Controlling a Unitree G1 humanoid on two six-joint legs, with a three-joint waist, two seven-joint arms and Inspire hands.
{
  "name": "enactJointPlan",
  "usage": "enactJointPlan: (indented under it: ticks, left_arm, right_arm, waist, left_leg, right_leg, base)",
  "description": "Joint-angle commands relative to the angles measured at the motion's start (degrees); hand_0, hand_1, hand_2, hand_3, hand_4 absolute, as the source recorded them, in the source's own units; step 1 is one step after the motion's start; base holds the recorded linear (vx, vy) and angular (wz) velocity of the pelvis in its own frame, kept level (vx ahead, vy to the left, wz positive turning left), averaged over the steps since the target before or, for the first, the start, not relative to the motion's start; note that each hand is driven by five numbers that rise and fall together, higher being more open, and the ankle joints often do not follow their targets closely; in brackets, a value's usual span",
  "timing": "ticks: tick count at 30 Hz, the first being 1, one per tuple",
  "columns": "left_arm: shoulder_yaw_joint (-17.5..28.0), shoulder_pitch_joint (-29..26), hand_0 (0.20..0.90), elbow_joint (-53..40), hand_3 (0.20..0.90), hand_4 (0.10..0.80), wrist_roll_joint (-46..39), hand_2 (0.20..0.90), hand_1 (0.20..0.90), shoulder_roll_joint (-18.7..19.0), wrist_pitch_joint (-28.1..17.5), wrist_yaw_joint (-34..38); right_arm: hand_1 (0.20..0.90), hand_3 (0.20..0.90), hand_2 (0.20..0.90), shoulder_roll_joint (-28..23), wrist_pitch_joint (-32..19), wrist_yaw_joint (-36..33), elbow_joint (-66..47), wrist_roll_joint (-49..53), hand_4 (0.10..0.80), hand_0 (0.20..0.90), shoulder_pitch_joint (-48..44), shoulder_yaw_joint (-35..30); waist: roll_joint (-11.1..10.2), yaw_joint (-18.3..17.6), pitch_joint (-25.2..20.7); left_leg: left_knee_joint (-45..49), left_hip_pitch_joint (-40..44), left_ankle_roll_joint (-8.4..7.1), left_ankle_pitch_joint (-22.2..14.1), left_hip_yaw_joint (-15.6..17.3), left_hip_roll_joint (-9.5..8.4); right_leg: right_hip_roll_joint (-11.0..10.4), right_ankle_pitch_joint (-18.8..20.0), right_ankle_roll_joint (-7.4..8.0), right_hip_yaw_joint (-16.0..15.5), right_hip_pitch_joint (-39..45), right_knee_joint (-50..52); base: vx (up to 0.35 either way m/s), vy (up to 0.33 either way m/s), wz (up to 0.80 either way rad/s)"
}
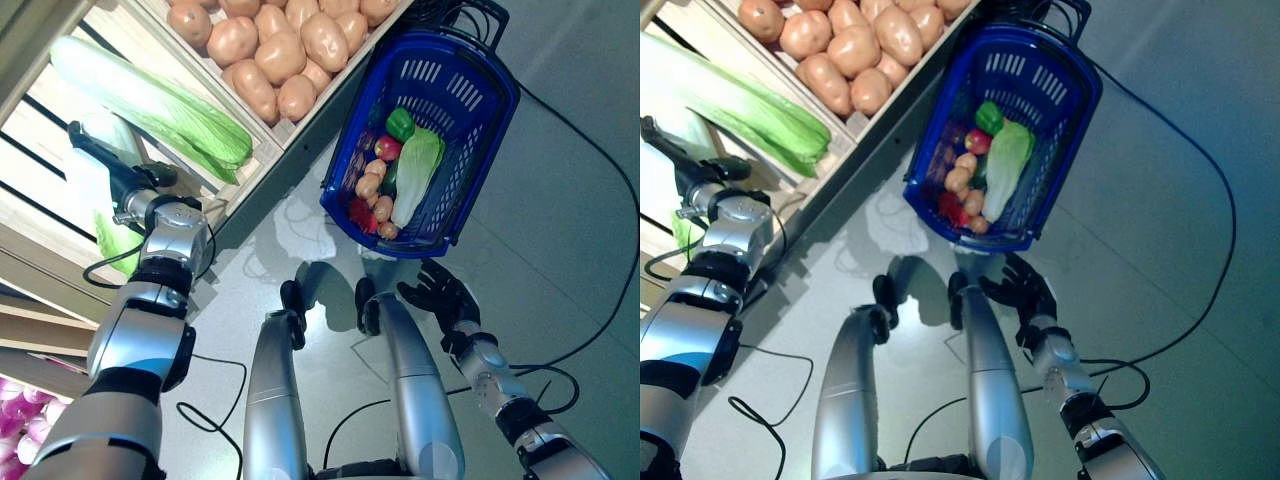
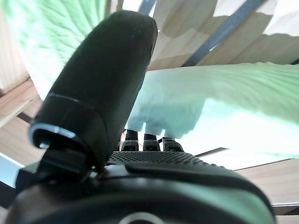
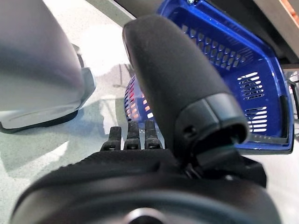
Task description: Put vegetables into the basket
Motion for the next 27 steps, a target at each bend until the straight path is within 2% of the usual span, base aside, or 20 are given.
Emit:
enactJointPlan:
  ticks: [1,9,16,17,18,19,27]
  left_arm:
    - [-0.40,-5.20,0.900,0.58,0.900,0.800,-2.22,0.900,0.900,8.25,-1.12,3.68]
    - [-0.44,-7.32,0.900,-0.38,0.900,0.800,-8.02,0.900,0.900,8.88,1.96,1.36]
    - [-1.83,-9.80,0.900,0.86,0.900,0.800,-9.74,0.900,0.900,11.52,1.61,-1.32]
    - [-2.04,-10.00,0.660,0.86,0.660,0.640,-9.43,0.660,0.660,11.71,1.33,-2.04]
    - [-2.40,-10.01,0.328,-0.32,0.328,0.419,-9.45,0.328,0.328,12.34,1.35,-2.33]
    - [-2.52,-10.07,0.300,-0.65,0.300,0.400,-9.55,0.300,0.300,12.59,1.29,-2.53]
    - [-3.81,-11.72,0.300,-3.66,0.300,0.400,-8.85,0.300,0.300,15.00,0.53,-3.46]
  right_arm:
    - [0.900,0.900,0.900,0.05,-4.07,-0.62,-7.21,1.66,0.800,0.900,1.68,-0.62]
    - [0.900,0.900,0.900,-1.78,-4.57,-3.00,-12.52,-4.13,0.800,0.900,1.28,-0.77]
    - [0.900,0.900,0.900,-2.82,-5.17,-2.67,-14.25,-5.83,0.800,0.900,1.55,-0.38]
    - [0.900,0.900,0.900,-2.83,-5.19,-2.46,-14.20,-5.79,0.800,0.900,1.52,-0.32]
    - [0.900,0.900,0.900,-3.09,-5.34,-1.84,-14.20,-5.76,0.800,0.900,1.78,-0.47]
    - [0.900,0.900,0.900,-3.17,-5.39,-1.72,-14.24,-5.81,0.800,0.900,1.90,-0.47]
    - [0.900,0.900,0.900,-4.03,-6.17,-1.27,-14.33,-6.01,0.800,0.900,3.79,-0.95]
  waist:
    - [-0.96,-0.34,-0.23]
    - [-0.90,-0.56,-0.23]
    - [-1.03,-0.56,-0.23]
    - [-1.01,-0.55,-0.23]
    - [-0.80,-0.46,-0.23]
    - [-0.71,-0.43,-0.23]
    - [0.06,-0.46,-0.23]
  left_leg:
    - [0.36,1.31,6.11,-4.42,3.95,-3.07]
    - [2.91,-5.11,6.42,-4.57,3.85,-3.35]
    - [4.37,-7.76,6.52,-4.88,3.74,-3.33]
    - [4.36,-7.75,6.52,-4.89,3.77,-3.31]
    - [4.18,-7.69,6.35,-4.87,3.83,-3.33]
    - [4.17,-7.66,6.31,-4.88,3.85,-3.34]
    - [2.93,-4.40,6.12,-5.26,4.78,-3.01]
  right_leg:
    - [2.69,3.05,-0.77,3.49,0.83,-3.58]
    - [2.09,3.43,-0.79,3.28,-5.21,-1.11]
    - [1.90,3.61,-0.70,3.01,-7.74,0.11]
    - [1.87,3.59,-0.69,2.97,-7.74,0.11]
    - [1.93,3.65,-0.66,3.03,-7.71,-0.11]
    - [1.90,3.65,-0.64,3.03,-7.71,-0.10]
    - [1.66,3.30,-0.58,2.90,-4.81,-1.49]
  base:
    - [-0.004,0.077,-0.02]
    - [-0.019,0.065,-0.01]
    - [-0.010,0.012,-0.02]
    - [0.000,0.000,0.00]
    - [0.000,0.000,0.00]
    - [0.000,0.000,0.00]
    - [-0.002,-0.003,0.03]
